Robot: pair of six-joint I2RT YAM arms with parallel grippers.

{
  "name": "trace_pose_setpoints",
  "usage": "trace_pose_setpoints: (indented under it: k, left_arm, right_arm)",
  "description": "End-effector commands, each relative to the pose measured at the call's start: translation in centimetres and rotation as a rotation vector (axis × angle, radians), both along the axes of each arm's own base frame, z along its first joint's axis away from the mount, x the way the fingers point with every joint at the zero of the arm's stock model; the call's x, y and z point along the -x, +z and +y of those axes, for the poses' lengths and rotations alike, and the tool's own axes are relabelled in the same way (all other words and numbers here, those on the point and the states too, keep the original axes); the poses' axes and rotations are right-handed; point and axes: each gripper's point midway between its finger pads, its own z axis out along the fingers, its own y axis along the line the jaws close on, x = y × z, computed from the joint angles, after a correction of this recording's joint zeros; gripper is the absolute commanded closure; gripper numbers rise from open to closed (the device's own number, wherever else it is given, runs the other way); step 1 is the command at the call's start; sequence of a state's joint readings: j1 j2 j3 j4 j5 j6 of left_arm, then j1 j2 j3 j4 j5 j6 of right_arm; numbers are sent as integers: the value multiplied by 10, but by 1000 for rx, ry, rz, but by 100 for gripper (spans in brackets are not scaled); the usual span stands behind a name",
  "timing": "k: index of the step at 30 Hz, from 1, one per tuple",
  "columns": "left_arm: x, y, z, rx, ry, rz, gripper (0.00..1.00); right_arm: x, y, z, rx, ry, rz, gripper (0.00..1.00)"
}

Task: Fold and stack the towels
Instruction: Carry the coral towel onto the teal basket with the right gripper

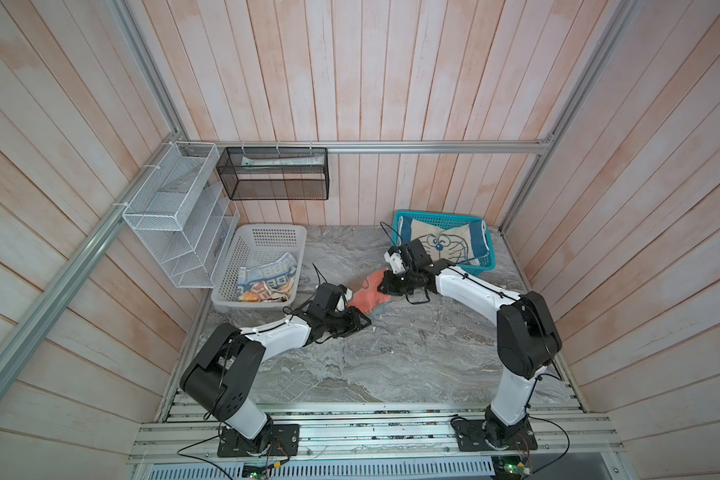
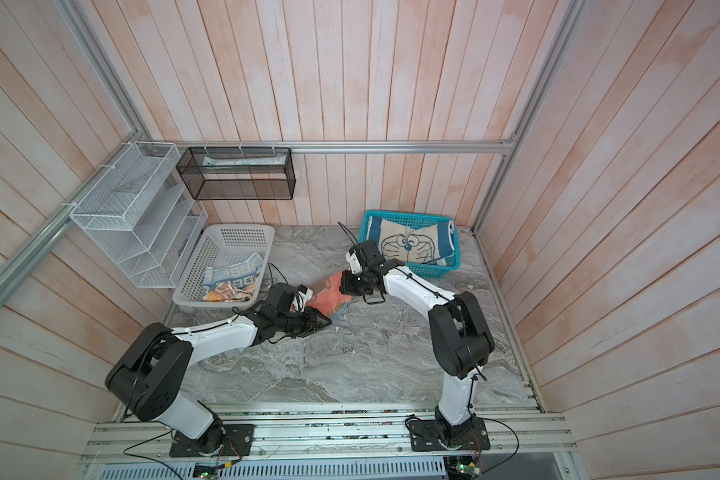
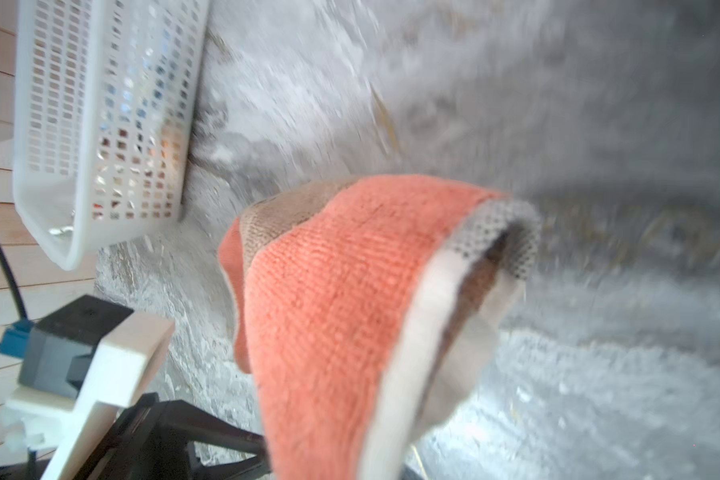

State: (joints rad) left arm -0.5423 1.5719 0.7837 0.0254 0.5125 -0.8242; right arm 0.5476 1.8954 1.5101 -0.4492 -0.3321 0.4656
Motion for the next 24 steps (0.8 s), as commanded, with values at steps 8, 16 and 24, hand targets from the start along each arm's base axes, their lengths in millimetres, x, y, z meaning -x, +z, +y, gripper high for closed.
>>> trace_pose_setpoints:
  k: [8,16,24]
  left_arm:
    - [-23,2,6,5,-18,-33,62]
    - [-26,-19,18,10,-40,22,62]
    - [-33,-31,25,4,-33,41,62]
  right_arm:
    - [-139,60,-27,102,-76,-115,100]
    - [-187,88,-135,13,-270,-209,100]
    - [-204,44,-213,85,-337,-130,100]
